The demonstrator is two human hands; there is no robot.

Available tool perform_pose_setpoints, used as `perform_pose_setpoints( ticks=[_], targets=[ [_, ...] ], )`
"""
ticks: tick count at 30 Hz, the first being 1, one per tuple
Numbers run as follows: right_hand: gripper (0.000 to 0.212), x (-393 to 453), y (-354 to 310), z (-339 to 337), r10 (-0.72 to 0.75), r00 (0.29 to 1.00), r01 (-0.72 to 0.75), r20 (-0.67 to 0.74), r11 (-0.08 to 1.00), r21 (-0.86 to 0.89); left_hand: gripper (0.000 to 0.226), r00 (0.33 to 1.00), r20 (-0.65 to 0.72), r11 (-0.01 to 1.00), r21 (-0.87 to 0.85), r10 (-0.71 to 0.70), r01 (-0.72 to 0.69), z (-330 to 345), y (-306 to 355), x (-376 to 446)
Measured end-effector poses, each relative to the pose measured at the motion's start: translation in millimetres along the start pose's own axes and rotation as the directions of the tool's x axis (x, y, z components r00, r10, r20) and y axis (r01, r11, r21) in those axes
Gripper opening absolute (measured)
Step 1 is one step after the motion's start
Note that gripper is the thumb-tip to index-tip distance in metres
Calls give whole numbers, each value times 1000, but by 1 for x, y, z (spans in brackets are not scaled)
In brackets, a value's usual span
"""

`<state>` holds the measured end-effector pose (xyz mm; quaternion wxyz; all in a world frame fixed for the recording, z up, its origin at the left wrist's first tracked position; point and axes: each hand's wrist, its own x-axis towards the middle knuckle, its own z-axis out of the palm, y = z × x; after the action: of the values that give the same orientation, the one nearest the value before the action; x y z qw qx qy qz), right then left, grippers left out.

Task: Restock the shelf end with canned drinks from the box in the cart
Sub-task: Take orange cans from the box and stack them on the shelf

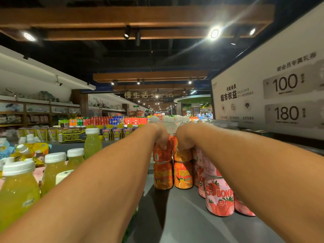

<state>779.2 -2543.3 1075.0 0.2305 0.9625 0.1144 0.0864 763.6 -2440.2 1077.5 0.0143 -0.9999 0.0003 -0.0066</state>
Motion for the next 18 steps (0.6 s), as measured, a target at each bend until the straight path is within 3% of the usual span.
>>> perform_pose_setpoints(
  ticks=[4, 9, 14, 18],
  targets=[
    [69, -28, -3, -1, 47, 991, -50, -124, 999, -15, 38, 990, -132, 988, 149, 51, -31, 0, 7, -20],
    [49, -92, -6, -11, -4, 974, 11, -228, 1000, 27, 30, 983, -175, 991, 130, 54, -31, -2, 18, -76],
    [51, -172, -4, 0, -74, 945, 117, -317, 986, 120, 22, 951, -296, 985, 169, 94, -44, 19, 38, -151],
    [45, -239, -5, 28, -104, 910, 202, -401, 956, 210, 32, 936, -352, 999, 38, 13, 0, 52, 51, -217]
  ],
)
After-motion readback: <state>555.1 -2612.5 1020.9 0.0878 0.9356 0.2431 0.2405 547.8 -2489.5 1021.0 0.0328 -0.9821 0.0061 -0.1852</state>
